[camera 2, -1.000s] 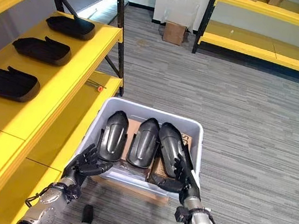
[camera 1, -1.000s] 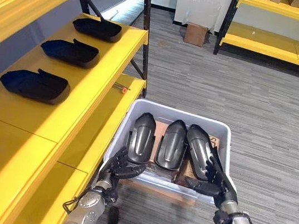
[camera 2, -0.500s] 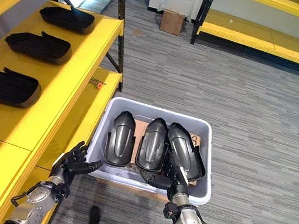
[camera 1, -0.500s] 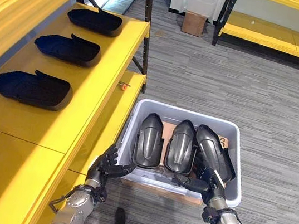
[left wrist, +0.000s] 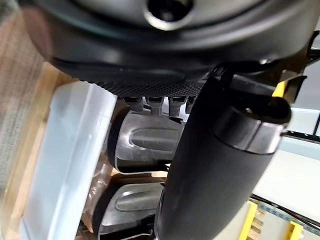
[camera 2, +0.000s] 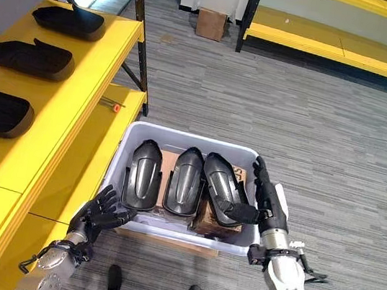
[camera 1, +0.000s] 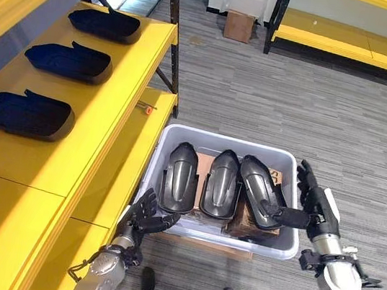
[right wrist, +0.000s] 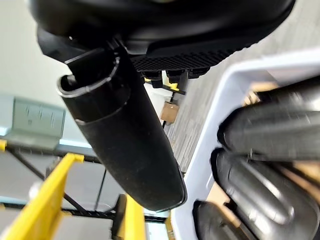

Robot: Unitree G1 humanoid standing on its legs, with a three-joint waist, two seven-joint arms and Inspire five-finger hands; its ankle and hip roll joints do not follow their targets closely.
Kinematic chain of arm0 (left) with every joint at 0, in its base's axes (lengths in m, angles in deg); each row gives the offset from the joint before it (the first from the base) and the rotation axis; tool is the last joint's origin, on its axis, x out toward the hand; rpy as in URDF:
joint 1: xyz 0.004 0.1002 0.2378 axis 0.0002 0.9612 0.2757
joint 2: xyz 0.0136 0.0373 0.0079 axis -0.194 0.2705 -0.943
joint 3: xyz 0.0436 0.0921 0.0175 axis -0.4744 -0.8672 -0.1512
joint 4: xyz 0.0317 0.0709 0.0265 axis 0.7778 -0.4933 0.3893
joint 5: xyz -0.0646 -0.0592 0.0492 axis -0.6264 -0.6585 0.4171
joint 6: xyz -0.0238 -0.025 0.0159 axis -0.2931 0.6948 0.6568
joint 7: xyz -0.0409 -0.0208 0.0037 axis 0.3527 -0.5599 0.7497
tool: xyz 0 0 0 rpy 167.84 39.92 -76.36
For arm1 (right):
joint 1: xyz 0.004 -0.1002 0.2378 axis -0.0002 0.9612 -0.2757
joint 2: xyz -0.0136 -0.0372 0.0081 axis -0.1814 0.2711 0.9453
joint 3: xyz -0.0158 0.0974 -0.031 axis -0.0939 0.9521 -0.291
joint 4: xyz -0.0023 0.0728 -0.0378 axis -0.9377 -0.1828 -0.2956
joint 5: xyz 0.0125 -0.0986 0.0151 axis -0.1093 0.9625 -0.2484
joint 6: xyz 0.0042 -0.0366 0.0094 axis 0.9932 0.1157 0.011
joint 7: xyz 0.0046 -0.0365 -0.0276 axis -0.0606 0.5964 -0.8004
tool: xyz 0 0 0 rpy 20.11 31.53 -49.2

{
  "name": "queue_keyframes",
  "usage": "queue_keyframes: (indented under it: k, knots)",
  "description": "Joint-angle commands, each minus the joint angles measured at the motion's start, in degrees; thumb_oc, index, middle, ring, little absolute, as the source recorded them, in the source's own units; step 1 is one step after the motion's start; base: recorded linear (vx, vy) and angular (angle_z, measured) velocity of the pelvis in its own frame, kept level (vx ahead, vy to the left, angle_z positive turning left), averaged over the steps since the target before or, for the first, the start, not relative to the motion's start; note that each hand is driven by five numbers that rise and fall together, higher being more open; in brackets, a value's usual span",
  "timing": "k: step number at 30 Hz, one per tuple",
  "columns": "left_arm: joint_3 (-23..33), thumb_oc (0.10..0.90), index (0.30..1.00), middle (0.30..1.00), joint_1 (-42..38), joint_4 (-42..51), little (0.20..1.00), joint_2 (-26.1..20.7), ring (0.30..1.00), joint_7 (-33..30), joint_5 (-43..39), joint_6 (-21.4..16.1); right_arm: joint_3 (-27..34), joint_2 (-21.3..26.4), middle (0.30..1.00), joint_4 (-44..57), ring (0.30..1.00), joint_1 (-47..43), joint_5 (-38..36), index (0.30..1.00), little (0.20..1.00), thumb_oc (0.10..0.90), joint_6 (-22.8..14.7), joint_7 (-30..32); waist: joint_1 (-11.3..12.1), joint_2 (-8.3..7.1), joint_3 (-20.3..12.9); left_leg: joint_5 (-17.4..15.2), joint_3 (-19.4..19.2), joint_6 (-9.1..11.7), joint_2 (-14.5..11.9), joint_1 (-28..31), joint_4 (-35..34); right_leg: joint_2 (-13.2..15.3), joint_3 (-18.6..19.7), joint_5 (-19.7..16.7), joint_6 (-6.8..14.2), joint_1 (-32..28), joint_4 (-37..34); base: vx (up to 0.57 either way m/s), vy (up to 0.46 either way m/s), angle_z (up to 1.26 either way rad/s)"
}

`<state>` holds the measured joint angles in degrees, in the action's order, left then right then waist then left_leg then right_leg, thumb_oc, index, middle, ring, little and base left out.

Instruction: Move parts from the plastic box to the shelf.

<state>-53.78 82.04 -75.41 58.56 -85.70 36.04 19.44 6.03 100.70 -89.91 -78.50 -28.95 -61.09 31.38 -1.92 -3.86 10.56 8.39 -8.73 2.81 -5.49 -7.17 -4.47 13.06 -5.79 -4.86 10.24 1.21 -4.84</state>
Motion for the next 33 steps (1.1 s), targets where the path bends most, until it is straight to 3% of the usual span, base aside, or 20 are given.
queue_keyframes:
  k: [1,8,16,25,33]
  knots:
    - [2.9,0.900,1.000,1.000,-5.3,6.5,1.000,-1.9,1.000,2.8,0.1,-6.2,3.2,3.8,1.000,2.7,1.000,-8.5,2.3,1.000,1.000,0.900,-6.2,1.7,0.8,0.01,-0.9,-7.7,0.3,1.4,-2.9,1.9,4.4,2.5,-1.4,-1.4,0.4,-0.5,3.7,0.03,-0.029,0.03]
    - [2.8,0.900,1.000,1.000,-8.6,11.0,1.000,-3.4,1.000,2.9,-1.1,-8.3,-0.2,8.8,1.000,-1.0,1.000,-16.4,7.3,1.000,1.000,0.900,-6.5,3.3,1.5,1.32,2.5,-6.4,1.0,2.4,-3.4,-0.7,4.5,2.2,-1.8,-0.1,-0.4,1.4,3.4,-0.01,-0.053,0.08]
    - [1.3,0.900,1.000,1.000,-13.1,15.3,1.000,-5.7,1.000,2.9,2.6,-9.9,-3.0,18.7,1.000,-0.8,1.000,-22.8,13.3,1.000,1.000,0.900,-6.4,2.7,1.4,2.03,7.7,-5.5,0.6,3.1,-4.2,-4.7,6.2,2.0,-1.4,0.1,-0.8,5.5,4.0,-0.07,-0.032,0.01]
    - [2.1,0.900,1.000,1.000,-13.2,17.8,1.000,-6.4,1.000,3.9,1.8,-9.8,1.6,28.0,1.000,6.2,1.000,-19.4,18.7,1.000,1.000,0.900,-7.3,1.2,0.4,1.24,11.3,-4.9,-0.6,3.3,-4.5,-6.7,6.5,2.2,-0.3,-1.2,-0.6,9.0,4.4,-0.05,0.003,-0.06]
    - [2.7,0.900,1.000,1.000,-12.7,18.6,1.000,-7.3,1.000,4.8,2.4,-9.4,5.4,33.1,1.000,11.2,1.000,-14.6,20.9,1.000,1.000,0.900,-7.9,-1.4,-0.5,0.21,12.6,-4.7,-1.4,3.4,-4.8,-7.5,6.7,2.1,0.3,-1.9,-0.4,10.6,4.4,-0.03,0.003,-0.04]
